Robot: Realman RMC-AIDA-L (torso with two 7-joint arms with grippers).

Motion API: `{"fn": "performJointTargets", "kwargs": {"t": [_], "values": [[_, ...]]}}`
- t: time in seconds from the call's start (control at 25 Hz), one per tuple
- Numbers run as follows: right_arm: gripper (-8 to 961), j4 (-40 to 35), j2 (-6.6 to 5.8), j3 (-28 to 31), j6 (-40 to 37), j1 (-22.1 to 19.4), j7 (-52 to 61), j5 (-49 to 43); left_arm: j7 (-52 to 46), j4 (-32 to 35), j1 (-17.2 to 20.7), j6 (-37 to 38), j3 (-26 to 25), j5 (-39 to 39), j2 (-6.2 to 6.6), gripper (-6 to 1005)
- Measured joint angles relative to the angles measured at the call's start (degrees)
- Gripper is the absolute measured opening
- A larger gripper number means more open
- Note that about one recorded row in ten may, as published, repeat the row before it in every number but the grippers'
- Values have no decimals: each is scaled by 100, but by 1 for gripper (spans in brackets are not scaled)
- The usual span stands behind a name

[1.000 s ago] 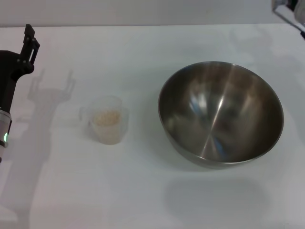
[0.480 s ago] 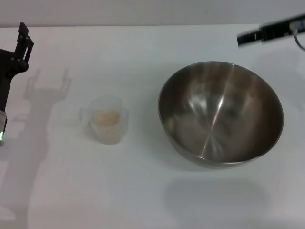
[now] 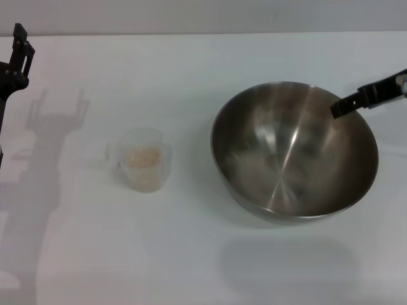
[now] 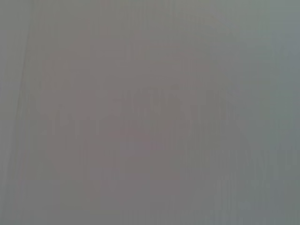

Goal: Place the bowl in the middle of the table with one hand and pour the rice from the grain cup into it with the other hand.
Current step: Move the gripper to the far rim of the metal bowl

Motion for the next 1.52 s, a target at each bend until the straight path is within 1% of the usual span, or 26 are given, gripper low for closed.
{"fn": "performJointTargets", "kwargs": {"t": [0.08,0.12,0.24,0.28,0.52,0.6,0.84,0.92,1.12,1.36,1.52], "values": [[764,135,17,6,-12,9,-78,-6,0,0,-9,-3,-3,0,0,719],[763,325,26,7,-47,46,-148,-8,0,-1,-12,-5,-3,0,1,718],[760,510,27,8,-90,88,-186,-17,0,0,-14,-9,-3,0,0,717],[759,686,22,-10,-132,126,-229,-24,0,5,-5,-10,-1,0,-7,716],[753,973,45,-27,-283,181,-372,-75,0,14,-17,-18,0,0,-16,713],[751,1033,73,-13,-400,178,-486,-74,0,15,-17,-18,0,0,-17,712],[515,1177,94,-40,-433,236,-604,-84,0,20,-24,-18,-2,0,-17,710],[456,1324,94,-42,-434,302,-638,-88,0,31,-24,-18,-2,0,-14,709],[309,1385,94,-43,-441,324,-640,-91,0,33,-23,-18,-7,0,-12,706],[81,1382,93,-39,-441,326,-641,-91,0,34,-21,-18,-11,0,-8,703],[67,1292,92,-9,-469,305,-641,-91,0,33,-20,-13,-11,0,-8,701]]}}
